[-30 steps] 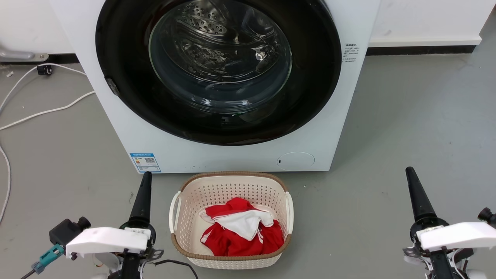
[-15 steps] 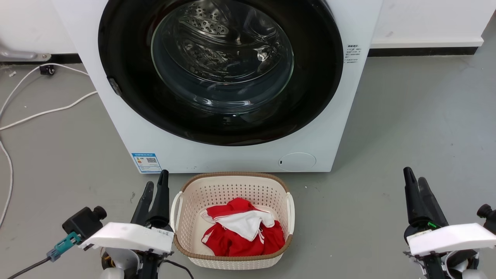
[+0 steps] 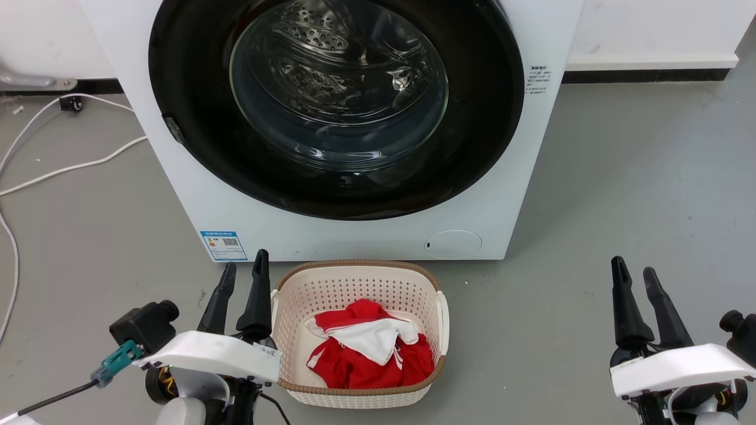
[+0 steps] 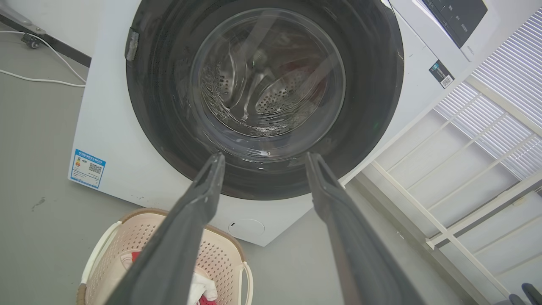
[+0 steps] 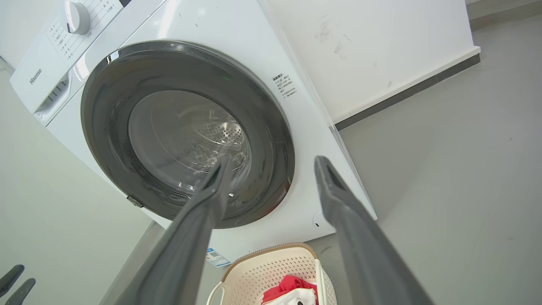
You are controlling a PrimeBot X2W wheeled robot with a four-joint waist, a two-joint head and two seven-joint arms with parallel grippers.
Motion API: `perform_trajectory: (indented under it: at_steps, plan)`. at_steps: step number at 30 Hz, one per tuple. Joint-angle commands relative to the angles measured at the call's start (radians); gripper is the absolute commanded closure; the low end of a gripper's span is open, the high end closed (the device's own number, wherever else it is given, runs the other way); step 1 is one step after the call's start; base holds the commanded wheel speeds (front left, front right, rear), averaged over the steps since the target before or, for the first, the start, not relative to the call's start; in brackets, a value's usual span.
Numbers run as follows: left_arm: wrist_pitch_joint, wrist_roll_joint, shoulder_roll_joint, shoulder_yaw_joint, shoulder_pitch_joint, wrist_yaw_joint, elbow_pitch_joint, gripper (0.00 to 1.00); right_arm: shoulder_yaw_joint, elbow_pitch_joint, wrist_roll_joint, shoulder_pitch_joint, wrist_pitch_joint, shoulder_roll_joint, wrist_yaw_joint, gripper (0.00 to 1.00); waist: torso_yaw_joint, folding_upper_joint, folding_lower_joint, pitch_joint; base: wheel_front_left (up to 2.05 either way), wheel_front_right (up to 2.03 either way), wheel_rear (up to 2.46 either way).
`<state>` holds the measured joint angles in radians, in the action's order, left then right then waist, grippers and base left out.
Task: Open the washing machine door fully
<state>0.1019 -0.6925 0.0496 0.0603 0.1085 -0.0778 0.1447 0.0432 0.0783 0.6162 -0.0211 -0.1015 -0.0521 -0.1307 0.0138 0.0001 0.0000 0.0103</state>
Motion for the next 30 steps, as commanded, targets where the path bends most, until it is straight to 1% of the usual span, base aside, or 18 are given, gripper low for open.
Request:
perform_trajectory:
  at_steps: [1, 18, 30]
  plan:
    - [0.01, 0.033, 0.006, 0.005, 0.027, 0.007, -0.016, 0.0, -0.002, -0.016, -0.033, -0.01, -0.01, 0.001, 0.0, 0.0, -0.001, -0.0001, 0.0, 0.001, 0.0, 0.0, 0.0]
    - [0.056, 0.237, 0.013, 0.039, 0.036, 0.035, -0.024, 0.0, -0.011, -0.018, -0.237, -0.013, -0.053, 0.002, 0.0, 0.0, -0.003, -0.0001, 0.0, 0.01, 0.0, 0.0, 0.0]
    - [0.086, 0.361, 0.016, 0.061, 0.04, 0.061, -0.012, 0.0, -0.013, -0.033, -0.359, -0.003, -0.056, 0.002, 0.0, 0.0, -0.002, -0.0001, 0.0, 0.013, 0.0, 0.0, 0.0]
